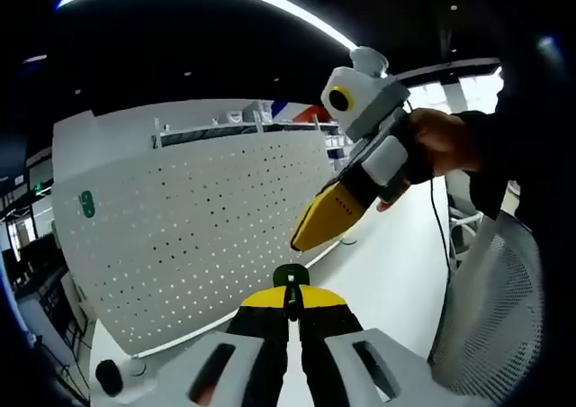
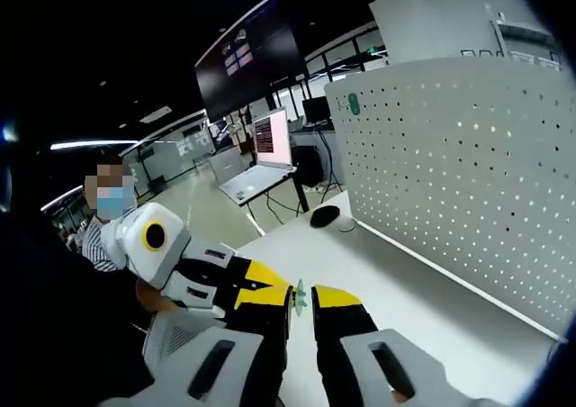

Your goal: Insert the hook assembly into the mounting plate slot until the hook locks in place.

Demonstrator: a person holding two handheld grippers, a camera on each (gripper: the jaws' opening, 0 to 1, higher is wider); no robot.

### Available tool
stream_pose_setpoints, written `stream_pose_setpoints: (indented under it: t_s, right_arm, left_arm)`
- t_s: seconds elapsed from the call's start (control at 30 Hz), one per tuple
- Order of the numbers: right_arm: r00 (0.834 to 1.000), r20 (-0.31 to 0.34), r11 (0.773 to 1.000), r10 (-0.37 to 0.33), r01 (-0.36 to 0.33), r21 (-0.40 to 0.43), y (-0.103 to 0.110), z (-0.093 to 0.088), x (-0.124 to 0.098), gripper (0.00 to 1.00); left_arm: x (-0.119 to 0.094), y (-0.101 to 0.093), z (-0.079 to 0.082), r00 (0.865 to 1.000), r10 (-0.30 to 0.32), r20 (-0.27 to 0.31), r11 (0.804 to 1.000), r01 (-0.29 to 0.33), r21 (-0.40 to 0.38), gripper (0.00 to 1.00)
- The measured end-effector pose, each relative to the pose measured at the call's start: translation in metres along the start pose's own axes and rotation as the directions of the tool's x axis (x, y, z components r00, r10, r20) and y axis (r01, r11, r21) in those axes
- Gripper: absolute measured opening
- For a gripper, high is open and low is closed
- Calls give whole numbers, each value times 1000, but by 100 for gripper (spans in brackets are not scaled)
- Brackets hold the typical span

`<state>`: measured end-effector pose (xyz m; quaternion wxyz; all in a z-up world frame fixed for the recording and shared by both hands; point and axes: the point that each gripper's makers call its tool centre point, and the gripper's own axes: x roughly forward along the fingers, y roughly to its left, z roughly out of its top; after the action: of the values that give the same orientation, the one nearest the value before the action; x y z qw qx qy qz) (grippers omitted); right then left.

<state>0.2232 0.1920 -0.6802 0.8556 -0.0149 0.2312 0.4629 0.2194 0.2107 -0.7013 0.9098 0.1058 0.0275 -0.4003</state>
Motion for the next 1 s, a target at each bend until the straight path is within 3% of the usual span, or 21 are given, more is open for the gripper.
stream_pose_setpoints:
  t_s: [0.27,0.5,0.8,1.0]
  right_arm:
    - [994,84,991,-63,72,-112,-2,15,-6,22]
    - [982,130,968,-137,160,-195,-13,19,-11,36]
    - [964,174,952,-200,233,-200,-28,19,-23,58]
    - [958,180,951,-222,253,-175,-35,17,-25,61]
  left_arm:
    - [-3,30,14,997,66,28,992,-62,-107,2]
    - [-2,65,32,988,151,37,984,-146,-106,2]
    - [6,123,56,963,265,46,961,-260,-98,3]
    - [16,159,70,943,326,70,943,-319,-95,2]
